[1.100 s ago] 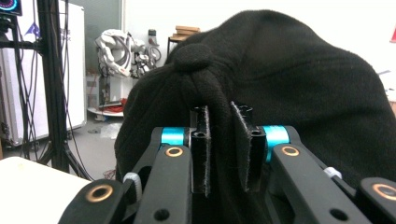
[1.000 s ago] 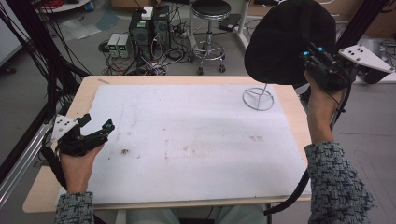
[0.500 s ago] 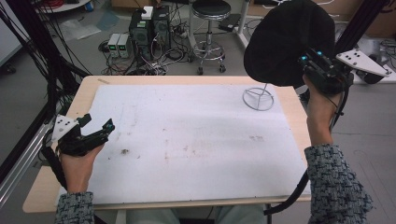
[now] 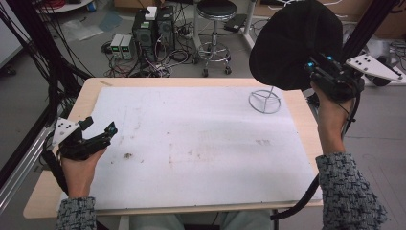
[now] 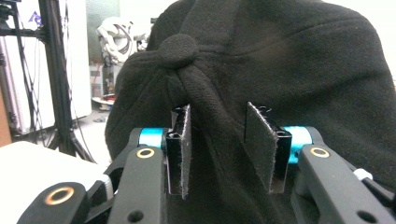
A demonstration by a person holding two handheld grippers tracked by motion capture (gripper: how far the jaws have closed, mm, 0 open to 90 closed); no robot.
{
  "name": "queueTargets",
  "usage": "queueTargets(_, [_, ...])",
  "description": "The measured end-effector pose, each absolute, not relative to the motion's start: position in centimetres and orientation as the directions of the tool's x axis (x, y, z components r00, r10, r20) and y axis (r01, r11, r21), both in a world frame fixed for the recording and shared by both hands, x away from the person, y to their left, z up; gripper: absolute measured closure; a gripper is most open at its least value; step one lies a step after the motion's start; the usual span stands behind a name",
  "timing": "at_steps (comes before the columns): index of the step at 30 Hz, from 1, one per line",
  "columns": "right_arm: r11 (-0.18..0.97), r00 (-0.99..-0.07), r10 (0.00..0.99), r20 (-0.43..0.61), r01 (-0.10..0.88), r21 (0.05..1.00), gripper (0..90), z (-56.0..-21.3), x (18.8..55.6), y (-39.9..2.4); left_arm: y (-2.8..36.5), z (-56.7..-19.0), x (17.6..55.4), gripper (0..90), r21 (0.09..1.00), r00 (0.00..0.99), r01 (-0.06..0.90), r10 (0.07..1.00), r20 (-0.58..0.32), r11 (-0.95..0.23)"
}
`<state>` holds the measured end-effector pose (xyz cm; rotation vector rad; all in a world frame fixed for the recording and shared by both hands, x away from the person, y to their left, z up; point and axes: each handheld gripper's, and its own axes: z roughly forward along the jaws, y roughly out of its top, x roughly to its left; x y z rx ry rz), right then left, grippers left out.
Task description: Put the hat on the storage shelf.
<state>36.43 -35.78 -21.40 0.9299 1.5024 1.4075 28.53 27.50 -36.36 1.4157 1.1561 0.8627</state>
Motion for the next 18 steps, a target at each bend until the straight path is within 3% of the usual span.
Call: queueTargets(18, [0.081,-0.369,0.925,-0.085,-0.027,0.996,49.1,-21.9,35.1,-36.4,27.4,-36.4,28.6,18.5,0.98,0.268,0.195,0.96,-0.085,0.033])
